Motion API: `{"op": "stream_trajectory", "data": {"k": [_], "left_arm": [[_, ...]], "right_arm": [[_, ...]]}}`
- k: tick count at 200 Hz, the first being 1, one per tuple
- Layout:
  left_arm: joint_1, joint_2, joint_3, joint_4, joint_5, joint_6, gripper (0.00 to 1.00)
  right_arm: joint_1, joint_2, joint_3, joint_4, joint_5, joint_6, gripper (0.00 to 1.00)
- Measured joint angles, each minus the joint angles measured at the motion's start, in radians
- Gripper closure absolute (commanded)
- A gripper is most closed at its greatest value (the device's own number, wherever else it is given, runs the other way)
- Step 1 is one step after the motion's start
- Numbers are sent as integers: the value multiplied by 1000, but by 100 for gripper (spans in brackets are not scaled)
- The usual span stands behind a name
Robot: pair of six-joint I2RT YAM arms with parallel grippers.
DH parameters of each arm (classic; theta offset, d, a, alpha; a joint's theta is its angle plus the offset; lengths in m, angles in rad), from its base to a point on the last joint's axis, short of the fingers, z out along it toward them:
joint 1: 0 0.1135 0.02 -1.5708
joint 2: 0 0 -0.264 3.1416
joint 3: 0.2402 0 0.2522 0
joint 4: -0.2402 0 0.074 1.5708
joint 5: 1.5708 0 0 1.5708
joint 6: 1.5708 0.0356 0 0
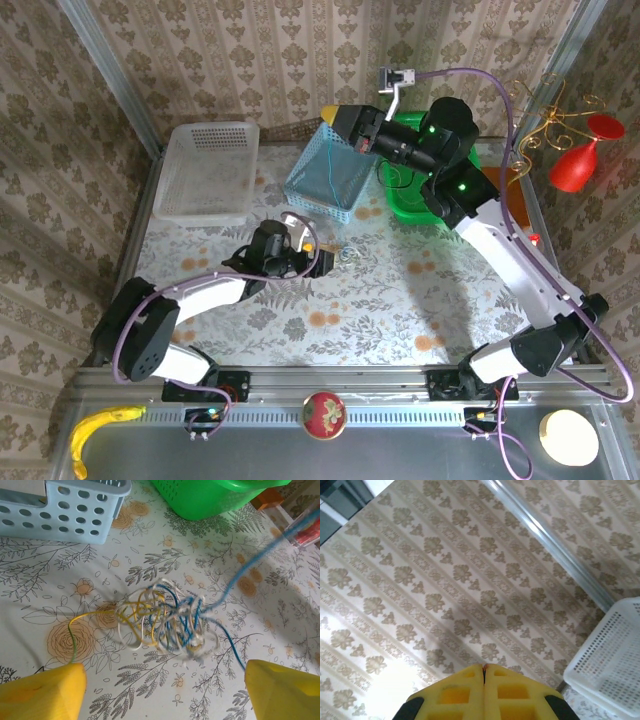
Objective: Untangle the cables
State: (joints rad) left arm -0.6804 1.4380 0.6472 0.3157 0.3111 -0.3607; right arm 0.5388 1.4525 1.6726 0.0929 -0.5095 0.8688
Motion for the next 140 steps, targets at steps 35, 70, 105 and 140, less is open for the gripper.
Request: {"op": "stream_trajectory", "data": {"k": [35, 70, 105, 140], "left_arm": [[-1, 52, 2, 42, 0, -1, 19], [-1, 87, 2, 99, 0, -10, 35], [-6, 110, -8, 159, -4, -24, 63], [-6, 134, -47, 209, -6, -32, 72]], "right_arm": [[50, 6, 61, -15, 0, -14, 100], [72, 26, 85, -15, 0, -26, 100], [75, 60, 98, -36, 0, -29, 100], [63, 91, 171, -79, 0, -29, 100]]}}
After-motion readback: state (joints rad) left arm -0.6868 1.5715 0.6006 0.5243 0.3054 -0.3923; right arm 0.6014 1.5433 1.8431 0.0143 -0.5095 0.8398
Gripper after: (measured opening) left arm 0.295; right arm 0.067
